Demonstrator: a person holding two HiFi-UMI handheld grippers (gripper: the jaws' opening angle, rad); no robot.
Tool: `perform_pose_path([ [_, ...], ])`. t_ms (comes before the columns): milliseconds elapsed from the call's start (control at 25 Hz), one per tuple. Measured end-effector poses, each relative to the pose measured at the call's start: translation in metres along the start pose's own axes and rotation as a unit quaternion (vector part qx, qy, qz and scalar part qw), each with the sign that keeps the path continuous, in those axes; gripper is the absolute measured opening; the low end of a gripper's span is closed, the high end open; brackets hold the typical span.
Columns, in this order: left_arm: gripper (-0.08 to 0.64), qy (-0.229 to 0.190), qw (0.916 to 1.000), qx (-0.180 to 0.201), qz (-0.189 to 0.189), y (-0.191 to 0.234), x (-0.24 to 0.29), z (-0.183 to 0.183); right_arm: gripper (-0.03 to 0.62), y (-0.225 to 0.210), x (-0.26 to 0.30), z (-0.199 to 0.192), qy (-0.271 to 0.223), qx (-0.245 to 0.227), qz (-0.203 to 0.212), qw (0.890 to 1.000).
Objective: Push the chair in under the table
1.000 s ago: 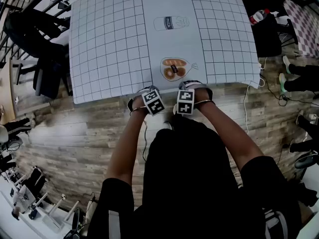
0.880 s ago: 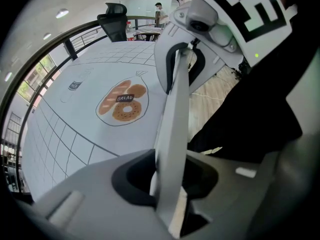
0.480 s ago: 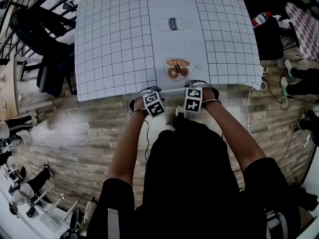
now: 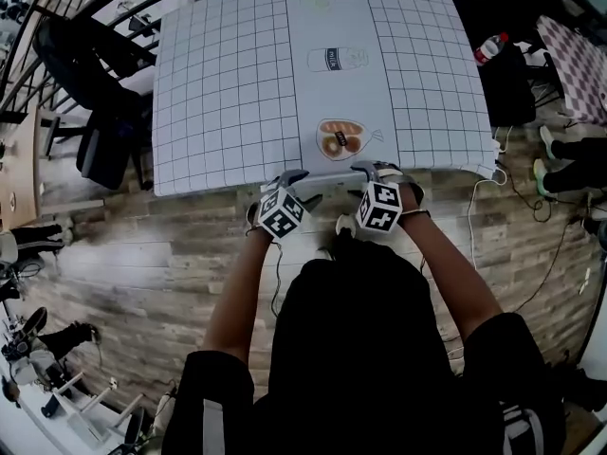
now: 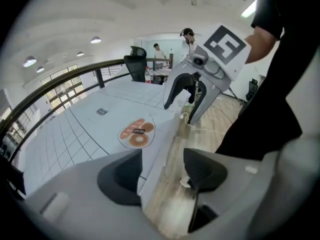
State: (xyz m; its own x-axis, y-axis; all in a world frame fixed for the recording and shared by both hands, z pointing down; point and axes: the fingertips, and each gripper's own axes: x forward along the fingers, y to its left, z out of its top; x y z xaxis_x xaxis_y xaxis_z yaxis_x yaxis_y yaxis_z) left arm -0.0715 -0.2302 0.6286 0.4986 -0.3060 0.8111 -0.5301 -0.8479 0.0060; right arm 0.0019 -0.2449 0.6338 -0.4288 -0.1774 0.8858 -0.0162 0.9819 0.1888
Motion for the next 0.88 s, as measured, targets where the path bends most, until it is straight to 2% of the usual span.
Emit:
perform_pose_path([
  [80, 0.262, -0.038, 0.9988, -0.015, 0.025, 0.004, -0.017, 0.013, 0.252, -0.008, -0.017, 0.013, -0.024, 0.018, -0.024, 0.999],
  [160, 0.262, -0.086, 0.9934, -0.051, 0.056, 0.007, -0.039, 0.025, 0.247, -0.016, -0.037, 0.025, -0.048, 0.052, -0.060, 0.996],
  [240, 0.262, -0.141, 0.9816, -0.097, 0.085, 0.002, -0.066, 0.033, 0.233, -0.014, -0.060, 0.038, -0.078, 0.092, -0.096, 0.988],
  [320, 0.261, -0.191, 0.9651, -0.134, 0.118, -0.013, -0.098, 0.038, 0.230, 0.000, -0.087, 0.054, -0.124, 0.139, -0.118, 0.975],
  [400, 0.248, -0.232, 0.9464, -0.149, 0.168, -0.026, -0.135, 0.043, 0.200, 0.014, -0.115, 0.067, -0.173, 0.191, -0.132, 0.957],
  [480, 0.217, -0.262, 0.9296, -0.147, 0.213, -0.026, -0.168, 0.048, 0.126, 0.014, -0.136, 0.077, -0.212, 0.249, -0.150, 0.933],
  [680, 0.112, -0.334, 0.8932, -0.163, 0.254, -0.040, -0.224, 0.048, 0.040, 0.022, -0.174, 0.080, -0.289, 0.375, -0.191, 0.860],
  [760, 0.040, -0.352, 0.8800, -0.179, 0.263, -0.053, -0.249, 0.043, 0.009, 0.035, -0.193, 0.088, -0.318, 0.396, -0.200, 0.838],
  [880, 0.011, -0.361, 0.8671, -0.209, 0.272, -0.067, -0.277, 0.029, 0.000, 0.054, -0.221, 0.110, -0.353, 0.397, -0.220, 0.818],
])
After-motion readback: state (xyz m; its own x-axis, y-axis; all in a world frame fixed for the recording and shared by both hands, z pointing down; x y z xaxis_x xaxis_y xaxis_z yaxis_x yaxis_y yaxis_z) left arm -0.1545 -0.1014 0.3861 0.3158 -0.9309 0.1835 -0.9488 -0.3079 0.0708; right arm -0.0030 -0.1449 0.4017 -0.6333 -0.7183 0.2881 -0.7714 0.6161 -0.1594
